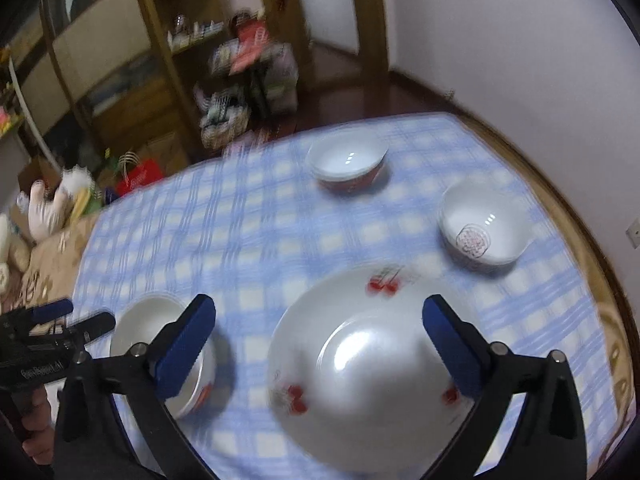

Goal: Organize plates and bowls

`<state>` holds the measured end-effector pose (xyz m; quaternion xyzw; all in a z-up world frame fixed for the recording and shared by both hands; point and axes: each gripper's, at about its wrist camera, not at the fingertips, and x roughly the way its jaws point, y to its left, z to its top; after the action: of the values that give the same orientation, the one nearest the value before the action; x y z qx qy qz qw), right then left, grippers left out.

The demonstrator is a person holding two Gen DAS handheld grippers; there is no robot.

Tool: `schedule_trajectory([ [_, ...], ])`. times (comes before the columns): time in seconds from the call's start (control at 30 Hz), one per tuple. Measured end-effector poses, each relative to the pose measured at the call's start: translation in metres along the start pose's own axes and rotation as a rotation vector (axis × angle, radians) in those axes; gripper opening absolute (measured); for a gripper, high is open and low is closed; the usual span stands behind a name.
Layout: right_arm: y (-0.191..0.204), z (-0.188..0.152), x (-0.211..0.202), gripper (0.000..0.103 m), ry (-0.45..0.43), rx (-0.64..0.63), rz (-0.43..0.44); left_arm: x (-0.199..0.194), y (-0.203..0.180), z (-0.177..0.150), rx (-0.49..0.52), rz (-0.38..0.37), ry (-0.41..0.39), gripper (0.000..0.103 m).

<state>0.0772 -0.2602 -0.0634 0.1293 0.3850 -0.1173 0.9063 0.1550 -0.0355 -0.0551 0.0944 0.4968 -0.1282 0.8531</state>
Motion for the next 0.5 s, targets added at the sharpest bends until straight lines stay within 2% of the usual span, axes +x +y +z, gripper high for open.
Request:
schedule_trajectory([
  [0.37, -0.045, 0.039, -0.015, 0.103, -0.06, 0.016, -0.062, -0.009, -0.057, 0.04, 0.046, -0.127, -0.047, 0.088],
  [0.5, -0.067, 0.048, -0.012, 0.103, -0.086, 0.064, -0.099, -0.011, -0.082, 0.056, 0.077, -0.14, -0.078, 0.088],
])
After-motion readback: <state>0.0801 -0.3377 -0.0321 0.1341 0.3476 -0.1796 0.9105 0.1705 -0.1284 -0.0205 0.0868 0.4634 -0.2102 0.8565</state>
